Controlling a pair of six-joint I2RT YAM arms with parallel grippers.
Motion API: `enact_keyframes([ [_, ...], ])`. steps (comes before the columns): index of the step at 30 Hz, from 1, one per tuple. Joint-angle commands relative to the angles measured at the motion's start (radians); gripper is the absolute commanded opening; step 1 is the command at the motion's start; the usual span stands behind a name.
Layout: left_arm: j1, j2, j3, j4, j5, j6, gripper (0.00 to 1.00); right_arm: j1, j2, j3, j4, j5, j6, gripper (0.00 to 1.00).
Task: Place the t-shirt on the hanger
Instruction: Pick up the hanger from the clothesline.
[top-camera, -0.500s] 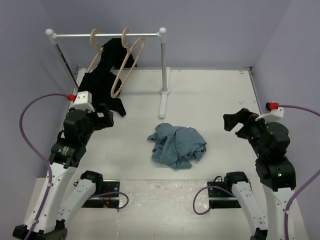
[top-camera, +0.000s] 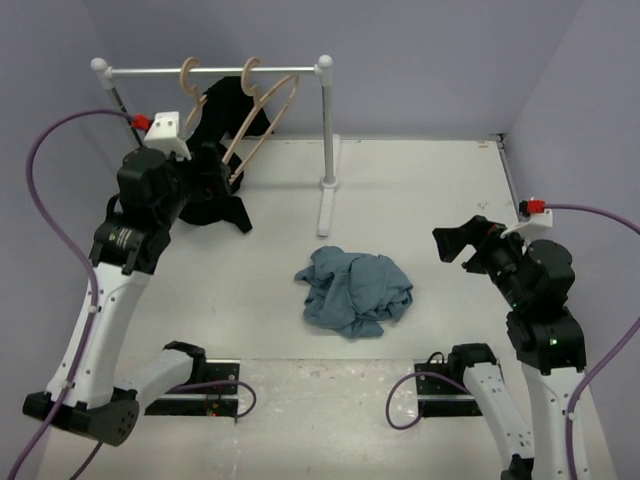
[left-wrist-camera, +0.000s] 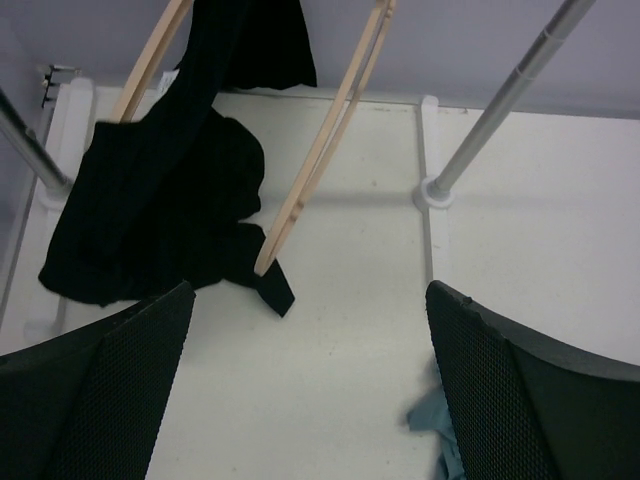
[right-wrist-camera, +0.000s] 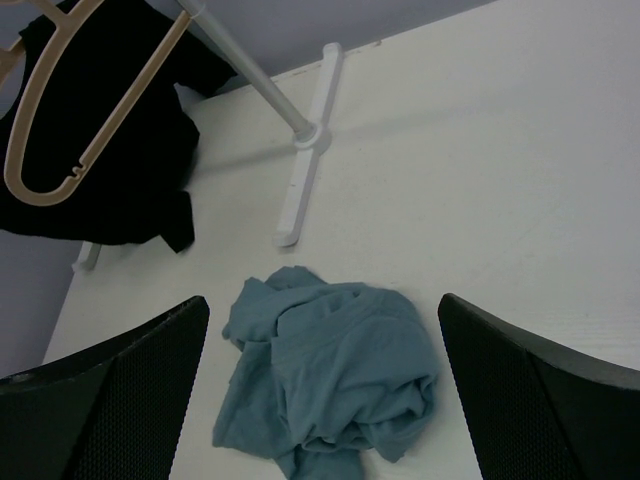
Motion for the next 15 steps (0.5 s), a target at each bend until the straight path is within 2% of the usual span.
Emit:
enact_keyframes([
  [1,-0.004,0.185,0.109,0.049,0.04,0.126,1.0,0.003,0.022,-0.021,0.078,-0.097,0.005,0.99],
  [5,-0.003,0.345,0.206,0.123,-0.016,0.228,1.0,0.002,0.037,-0.033,0.103,-0.151,0.009,0.99],
  [9,-0.003,0.531,0.338,0.013,-0.031,0.263,0.94,0.002,0.041,-0.041,0.107,-0.18,-0.003,0.99],
  [13,-0.003,0.581,0.338,0.006,0.029,0.263,0.71,0.002,0.046,-0.057,0.119,-0.183,-0.004,0.99],
  [15,-0.003,0.583,0.331,0.014,0.036,0.252,0.45,0.002,0.051,-0.062,0.125,-0.198,0.0,0.99],
])
